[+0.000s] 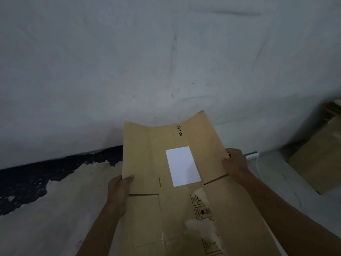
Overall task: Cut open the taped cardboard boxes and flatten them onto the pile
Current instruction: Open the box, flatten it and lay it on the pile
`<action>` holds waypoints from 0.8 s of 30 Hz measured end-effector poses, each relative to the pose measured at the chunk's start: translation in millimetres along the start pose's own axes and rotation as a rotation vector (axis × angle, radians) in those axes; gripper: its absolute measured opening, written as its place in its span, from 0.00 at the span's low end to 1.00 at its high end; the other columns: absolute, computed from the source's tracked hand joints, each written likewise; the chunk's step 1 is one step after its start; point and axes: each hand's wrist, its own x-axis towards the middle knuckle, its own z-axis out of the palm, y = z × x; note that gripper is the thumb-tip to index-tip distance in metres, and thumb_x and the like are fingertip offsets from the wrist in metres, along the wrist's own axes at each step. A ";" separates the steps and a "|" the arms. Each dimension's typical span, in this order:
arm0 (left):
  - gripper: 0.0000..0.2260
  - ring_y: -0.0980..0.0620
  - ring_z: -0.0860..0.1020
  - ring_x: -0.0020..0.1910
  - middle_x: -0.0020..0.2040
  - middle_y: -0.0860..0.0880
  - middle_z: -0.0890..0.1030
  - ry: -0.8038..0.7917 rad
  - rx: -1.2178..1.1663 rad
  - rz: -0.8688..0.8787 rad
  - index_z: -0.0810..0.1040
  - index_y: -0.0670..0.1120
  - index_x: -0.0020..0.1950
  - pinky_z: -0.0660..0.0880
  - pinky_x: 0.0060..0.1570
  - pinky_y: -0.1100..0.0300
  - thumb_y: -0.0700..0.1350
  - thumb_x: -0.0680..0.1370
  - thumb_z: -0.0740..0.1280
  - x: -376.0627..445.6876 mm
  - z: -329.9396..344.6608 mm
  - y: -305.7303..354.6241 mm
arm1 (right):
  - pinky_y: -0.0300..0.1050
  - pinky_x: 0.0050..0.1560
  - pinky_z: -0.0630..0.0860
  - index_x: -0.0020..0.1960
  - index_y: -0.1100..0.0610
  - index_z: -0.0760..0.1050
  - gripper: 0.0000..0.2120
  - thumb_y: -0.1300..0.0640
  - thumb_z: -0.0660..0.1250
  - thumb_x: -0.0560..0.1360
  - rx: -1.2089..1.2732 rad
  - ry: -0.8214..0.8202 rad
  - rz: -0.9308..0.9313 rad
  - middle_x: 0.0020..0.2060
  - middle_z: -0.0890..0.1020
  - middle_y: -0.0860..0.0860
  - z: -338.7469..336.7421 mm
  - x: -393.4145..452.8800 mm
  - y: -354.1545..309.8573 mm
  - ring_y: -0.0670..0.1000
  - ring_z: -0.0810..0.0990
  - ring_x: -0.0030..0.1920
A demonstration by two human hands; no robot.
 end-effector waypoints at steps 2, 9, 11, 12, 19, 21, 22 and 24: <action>0.05 0.40 0.81 0.48 0.48 0.41 0.83 0.028 -0.011 -0.026 0.82 0.40 0.50 0.79 0.52 0.45 0.41 0.80 0.68 13.5 11.6 -1.4 | 0.43 0.47 0.71 0.60 0.62 0.80 0.15 0.66 0.64 0.74 -0.028 -0.026 -0.007 0.53 0.83 0.59 5.4 25.6 -1.2 0.60 0.81 0.52; 0.05 0.42 0.81 0.46 0.45 0.43 0.83 0.140 0.025 -0.049 0.81 0.40 0.51 0.78 0.42 0.53 0.40 0.80 0.66 47.3 47.8 -14.2 | 0.46 0.52 0.73 0.63 0.63 0.78 0.15 0.65 0.65 0.76 -0.076 -0.091 -0.050 0.58 0.81 0.61 44.2 96.2 11.5 0.62 0.79 0.57; 0.05 0.40 0.81 0.46 0.45 0.41 0.83 0.212 0.111 -0.018 0.80 0.38 0.50 0.80 0.45 0.48 0.39 0.79 0.67 55.7 55.7 -24.5 | 0.49 0.54 0.74 0.62 0.65 0.78 0.15 0.66 0.65 0.76 -0.115 -0.112 -0.088 0.58 0.81 0.62 60.6 110.6 24.6 0.63 0.79 0.56; 0.05 0.40 0.81 0.46 0.45 0.41 0.83 0.260 0.177 0.010 0.80 0.37 0.51 0.80 0.47 0.45 0.39 0.79 0.68 59.8 59.1 -29.9 | 0.50 0.54 0.75 0.62 0.65 0.78 0.15 0.66 0.65 0.76 -0.131 -0.122 -0.094 0.57 0.81 0.63 68.3 117.0 31.7 0.64 0.79 0.56; 0.13 0.42 0.79 0.45 0.44 0.43 0.82 0.423 0.560 0.044 0.83 0.44 0.59 0.76 0.48 0.51 0.47 0.77 0.72 79.9 69.4 -59.5 | 0.53 0.55 0.74 0.59 0.67 0.78 0.13 0.69 0.65 0.75 -0.100 -0.108 -0.071 0.52 0.81 0.66 98.2 141.1 60.5 0.66 0.79 0.54; 0.16 0.41 0.78 0.48 0.48 0.41 0.82 0.406 0.578 -0.004 0.81 0.44 0.63 0.75 0.51 0.50 0.48 0.78 0.70 84.3 72.8 -63.3 | 0.53 0.55 0.74 0.60 0.67 0.77 0.14 0.69 0.65 0.75 -0.060 -0.088 -0.072 0.53 0.80 0.66 101.5 141.7 65.2 0.66 0.79 0.54; 0.17 0.40 0.78 0.52 0.52 0.41 0.82 0.392 0.592 -0.016 0.79 0.44 0.65 0.75 0.54 0.49 0.50 0.79 0.69 84.7 75.6 -63.4 | 0.52 0.54 0.73 0.61 0.67 0.77 0.14 0.69 0.64 0.76 -0.041 -0.071 -0.067 0.53 0.80 0.66 102.9 142.8 68.4 0.66 0.78 0.54; 0.20 0.39 0.78 0.58 0.59 0.41 0.81 0.346 0.584 -0.020 0.75 0.44 0.70 0.74 0.60 0.48 0.50 0.80 0.67 84.4 82.7 -62.0 | 0.53 0.51 0.74 0.63 0.65 0.75 0.16 0.69 0.62 0.76 -0.043 -0.043 -0.036 0.52 0.78 0.66 103.3 143.3 73.1 0.66 0.77 0.54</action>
